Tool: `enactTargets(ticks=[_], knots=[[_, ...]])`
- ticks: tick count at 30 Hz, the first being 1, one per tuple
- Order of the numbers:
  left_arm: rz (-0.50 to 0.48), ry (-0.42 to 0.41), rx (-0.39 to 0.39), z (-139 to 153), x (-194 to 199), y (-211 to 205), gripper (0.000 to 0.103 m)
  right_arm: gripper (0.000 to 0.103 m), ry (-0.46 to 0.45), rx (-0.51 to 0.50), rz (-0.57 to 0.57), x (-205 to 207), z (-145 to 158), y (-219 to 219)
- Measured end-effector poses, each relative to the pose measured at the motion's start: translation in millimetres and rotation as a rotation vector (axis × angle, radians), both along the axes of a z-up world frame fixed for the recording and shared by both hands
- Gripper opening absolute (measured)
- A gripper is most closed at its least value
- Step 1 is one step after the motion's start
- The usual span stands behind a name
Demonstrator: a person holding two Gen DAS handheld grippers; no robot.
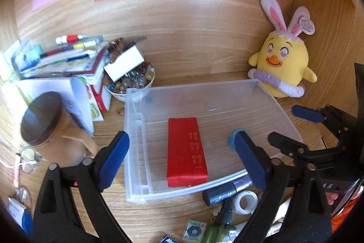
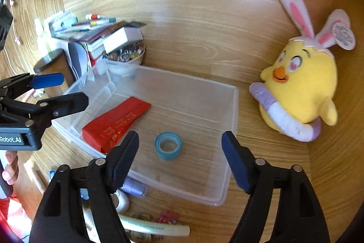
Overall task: Organize objects
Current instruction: 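Grasp the white-red tube with the left tool while the right tool grasps the pen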
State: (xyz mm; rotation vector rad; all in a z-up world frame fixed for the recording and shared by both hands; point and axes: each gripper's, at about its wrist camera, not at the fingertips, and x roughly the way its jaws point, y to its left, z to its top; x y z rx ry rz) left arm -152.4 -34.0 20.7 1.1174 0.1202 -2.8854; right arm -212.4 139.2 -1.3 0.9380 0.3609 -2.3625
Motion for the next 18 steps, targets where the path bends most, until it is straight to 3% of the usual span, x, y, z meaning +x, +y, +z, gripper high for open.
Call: enactTargets(ticks=[4,11,18], knots=[[-0.004,0.022,-0.023,7.6,18.3,5.3,0.100,0.082,0.019,-0.024,-0.008,13.4,9.6,13.1],[-0.004,0.045,-0.012,12.0,50.1,7.8,0.102,0.083,0.045,-0.059,-0.017,42.5,22.2,35.3],[0.008,0.007,-0.034,-6.5,79.0,6.2,0.102,0.084,0.021,-0.084,-0.035,65.1,13.0,53.6]])
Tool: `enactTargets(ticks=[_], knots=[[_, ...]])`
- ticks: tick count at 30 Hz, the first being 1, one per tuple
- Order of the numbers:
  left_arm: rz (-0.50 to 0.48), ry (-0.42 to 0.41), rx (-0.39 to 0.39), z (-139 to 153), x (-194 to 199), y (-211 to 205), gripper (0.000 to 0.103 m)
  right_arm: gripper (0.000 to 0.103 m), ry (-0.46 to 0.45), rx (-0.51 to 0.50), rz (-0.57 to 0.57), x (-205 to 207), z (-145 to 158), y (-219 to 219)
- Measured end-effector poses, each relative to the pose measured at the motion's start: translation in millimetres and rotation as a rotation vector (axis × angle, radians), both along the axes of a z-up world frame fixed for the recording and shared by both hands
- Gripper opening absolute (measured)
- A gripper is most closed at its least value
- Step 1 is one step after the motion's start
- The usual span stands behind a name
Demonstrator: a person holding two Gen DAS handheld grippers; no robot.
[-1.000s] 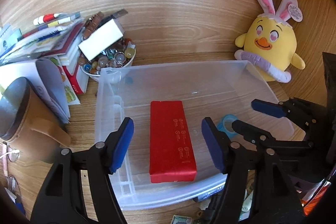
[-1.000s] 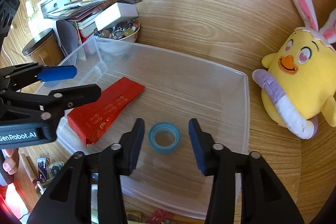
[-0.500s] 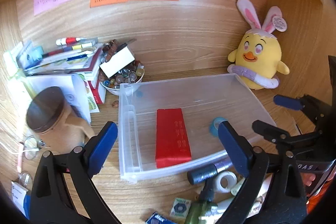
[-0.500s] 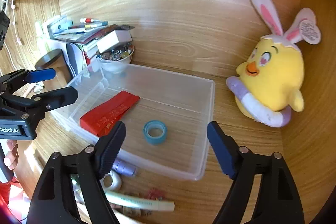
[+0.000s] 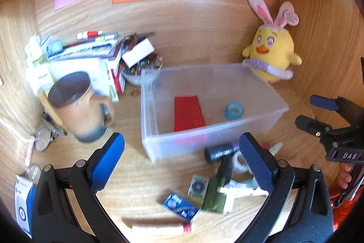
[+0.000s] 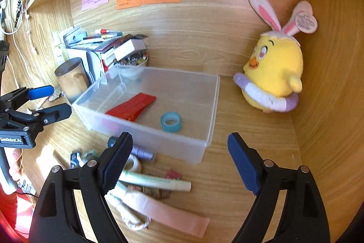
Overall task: Organize objects
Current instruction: 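Grasp the white-red tube with the left tool while the right tool grasps the pen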
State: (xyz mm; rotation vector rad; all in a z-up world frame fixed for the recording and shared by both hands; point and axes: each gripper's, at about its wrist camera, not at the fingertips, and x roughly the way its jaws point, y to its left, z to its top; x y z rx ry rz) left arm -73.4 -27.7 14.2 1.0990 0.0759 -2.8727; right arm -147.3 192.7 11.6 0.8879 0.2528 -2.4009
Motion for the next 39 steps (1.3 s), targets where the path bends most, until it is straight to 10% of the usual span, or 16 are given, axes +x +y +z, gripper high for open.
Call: enactTargets(ticks=[23,39], knots=[[0.146,-0.190,0.143,-93.4,81.6,-40.6,0.102,0.082,-0.128,-0.013,0.170,60.7,-57.1,-26.0],[0.071,-0.174,0.107,-100.8,71.4,-17.0,0.101,0.042,-0.059,0.102,0.346,72.7,-63.3,-76.1]])
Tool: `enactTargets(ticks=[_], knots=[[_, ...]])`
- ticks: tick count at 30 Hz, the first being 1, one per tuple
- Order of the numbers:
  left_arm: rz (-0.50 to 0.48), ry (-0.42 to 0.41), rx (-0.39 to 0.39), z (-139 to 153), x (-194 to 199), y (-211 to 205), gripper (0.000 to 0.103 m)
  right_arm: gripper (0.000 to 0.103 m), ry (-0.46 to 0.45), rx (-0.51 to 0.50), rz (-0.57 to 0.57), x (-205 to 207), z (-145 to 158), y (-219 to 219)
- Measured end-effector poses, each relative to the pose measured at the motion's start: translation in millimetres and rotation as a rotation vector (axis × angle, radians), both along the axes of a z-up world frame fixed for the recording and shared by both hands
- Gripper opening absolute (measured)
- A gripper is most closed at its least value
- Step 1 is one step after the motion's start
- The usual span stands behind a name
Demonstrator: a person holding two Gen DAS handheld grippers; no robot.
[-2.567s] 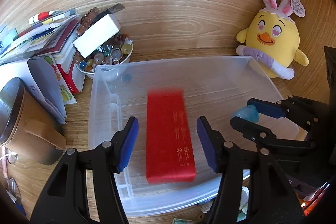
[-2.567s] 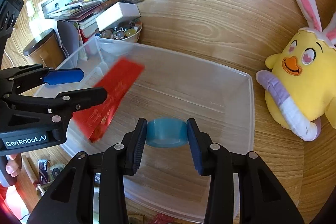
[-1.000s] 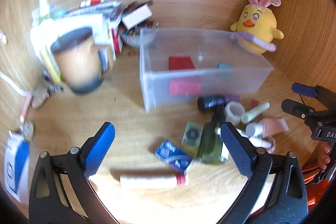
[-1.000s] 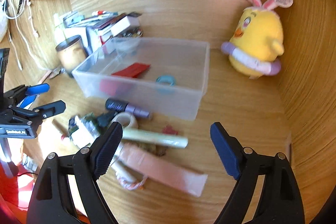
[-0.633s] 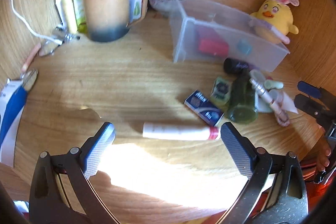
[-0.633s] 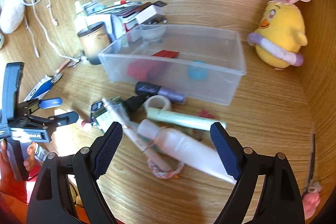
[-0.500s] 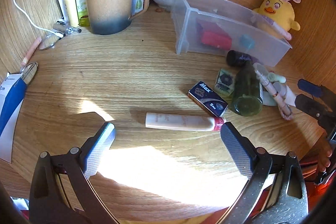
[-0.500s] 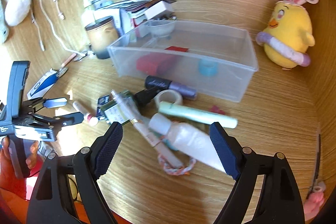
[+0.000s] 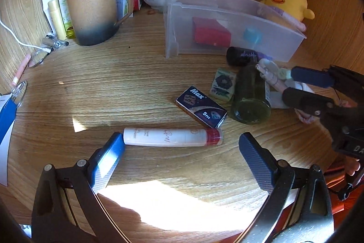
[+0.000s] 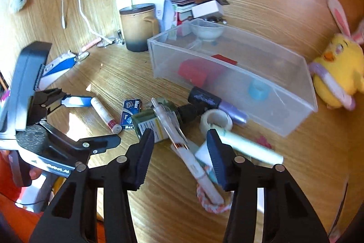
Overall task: Organize objects
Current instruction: 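Grasp the white-red tube with the left tool while the right tool grasps the pen, then lift the tube and pen into the clear box and open both tools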
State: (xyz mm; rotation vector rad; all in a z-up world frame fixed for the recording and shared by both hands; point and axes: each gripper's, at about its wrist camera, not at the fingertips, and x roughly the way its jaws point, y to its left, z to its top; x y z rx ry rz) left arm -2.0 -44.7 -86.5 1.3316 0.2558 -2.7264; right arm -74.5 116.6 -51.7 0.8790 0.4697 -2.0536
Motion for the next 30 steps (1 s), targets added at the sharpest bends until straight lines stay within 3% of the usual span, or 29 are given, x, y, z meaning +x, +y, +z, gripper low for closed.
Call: enactTargets(ticks=[4,9,19,30], knots=[[-0.001,0.011,-0.024,0.9,1.7,-1.6,0.084,0.032,-0.001,0.038,0.034,-3.6,-4.6,-9.6],[0.008,0.025,-0.011,1.5,3.3,-5.2,0.084,0.021,-0.045,0.044,0.060,-13.1,-8.4,-16.2],[0.044,0.062,-0.002,14.3,2.3,-12.4,0.084,0.013,-0.064,-0.031,0.008,-22.6,-2.1,-1.4],[0.035,0.174,-0.024,54.4,-6.1,-3.7,0.084,0.013,-0.062,-0.168,-0.095,-32.2,26.4,29.4]])
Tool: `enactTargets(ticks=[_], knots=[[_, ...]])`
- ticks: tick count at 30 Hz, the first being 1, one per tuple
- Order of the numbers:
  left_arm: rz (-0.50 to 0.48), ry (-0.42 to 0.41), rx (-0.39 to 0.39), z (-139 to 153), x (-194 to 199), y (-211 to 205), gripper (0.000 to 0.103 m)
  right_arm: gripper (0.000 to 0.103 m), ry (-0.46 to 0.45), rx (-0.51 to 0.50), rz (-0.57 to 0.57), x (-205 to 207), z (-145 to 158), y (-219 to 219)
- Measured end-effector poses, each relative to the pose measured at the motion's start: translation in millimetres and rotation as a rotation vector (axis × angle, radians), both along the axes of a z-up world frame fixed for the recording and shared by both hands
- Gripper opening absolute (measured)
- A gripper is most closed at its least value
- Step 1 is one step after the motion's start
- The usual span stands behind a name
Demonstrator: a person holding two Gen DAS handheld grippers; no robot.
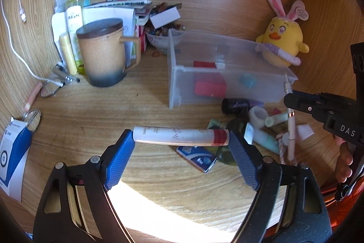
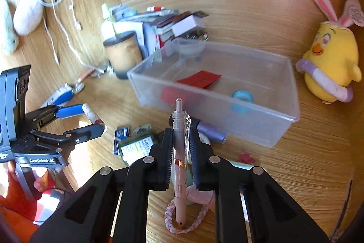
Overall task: Organize objects
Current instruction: 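Lift the tube and pen into the clear box and open both tools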
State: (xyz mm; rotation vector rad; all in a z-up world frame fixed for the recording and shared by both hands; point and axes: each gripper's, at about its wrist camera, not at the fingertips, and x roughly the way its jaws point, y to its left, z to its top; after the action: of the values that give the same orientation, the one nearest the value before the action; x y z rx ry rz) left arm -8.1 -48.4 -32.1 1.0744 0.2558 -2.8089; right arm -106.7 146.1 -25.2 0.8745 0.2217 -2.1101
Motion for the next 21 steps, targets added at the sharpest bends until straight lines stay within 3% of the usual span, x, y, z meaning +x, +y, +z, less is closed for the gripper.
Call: enactTargets(ticks=[21], knots=[[-0.087,0.112,-0.012,46.0,-38.7,26.5,0.084,0.013,0.117,-0.149,-0.092,-13.9,66.8,32.7]])
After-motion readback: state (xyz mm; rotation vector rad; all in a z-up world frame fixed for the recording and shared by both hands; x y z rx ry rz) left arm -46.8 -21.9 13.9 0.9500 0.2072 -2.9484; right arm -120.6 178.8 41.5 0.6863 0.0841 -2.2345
